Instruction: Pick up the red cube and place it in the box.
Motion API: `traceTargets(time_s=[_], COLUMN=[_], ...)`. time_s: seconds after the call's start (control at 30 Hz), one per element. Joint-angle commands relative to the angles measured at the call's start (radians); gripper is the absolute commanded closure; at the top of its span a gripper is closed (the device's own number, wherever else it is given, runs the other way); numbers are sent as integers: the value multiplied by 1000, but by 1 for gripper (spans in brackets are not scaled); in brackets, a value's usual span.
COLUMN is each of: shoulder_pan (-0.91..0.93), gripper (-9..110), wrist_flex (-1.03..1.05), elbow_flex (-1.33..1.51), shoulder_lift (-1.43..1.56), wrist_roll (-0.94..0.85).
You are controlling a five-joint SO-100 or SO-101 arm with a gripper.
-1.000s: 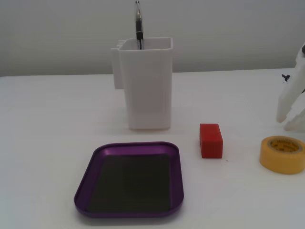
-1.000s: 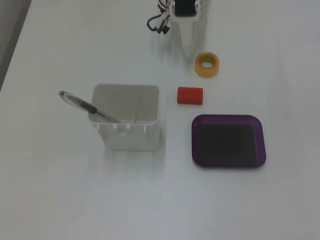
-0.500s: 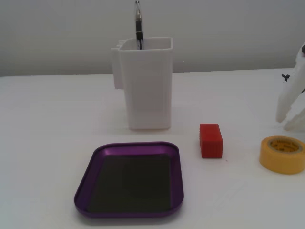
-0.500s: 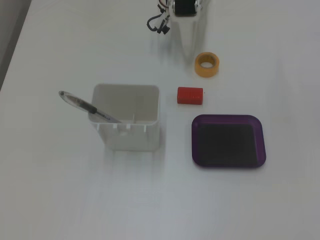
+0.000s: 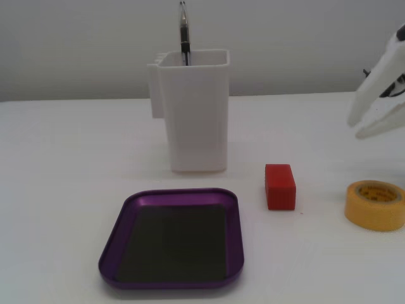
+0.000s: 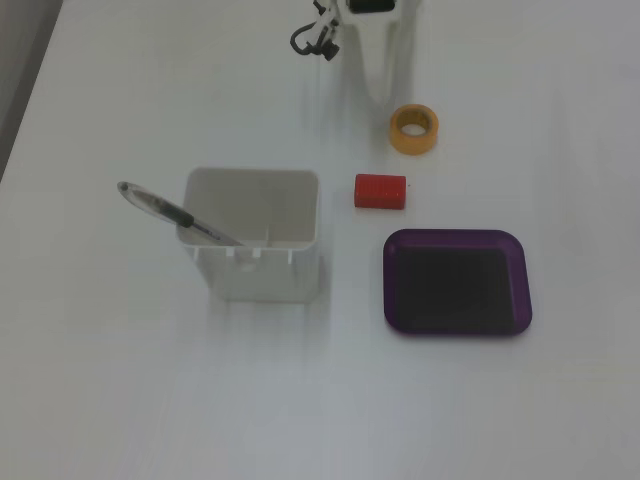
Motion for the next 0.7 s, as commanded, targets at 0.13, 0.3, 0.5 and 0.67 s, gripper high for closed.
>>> traceTargets(time_s=[0.13,0.3,0.5,0.67], shoulder_pan=[-9,-12,-60,-127], gripper=[102,100,82,82], wrist_flex=[-20,78,176,170], elbow_flex=[-365,-641,-940,-1080], shoulder_lift=[-525,-963,-1313,-1465], wrist_roll=[-71,-80,-75,-77])
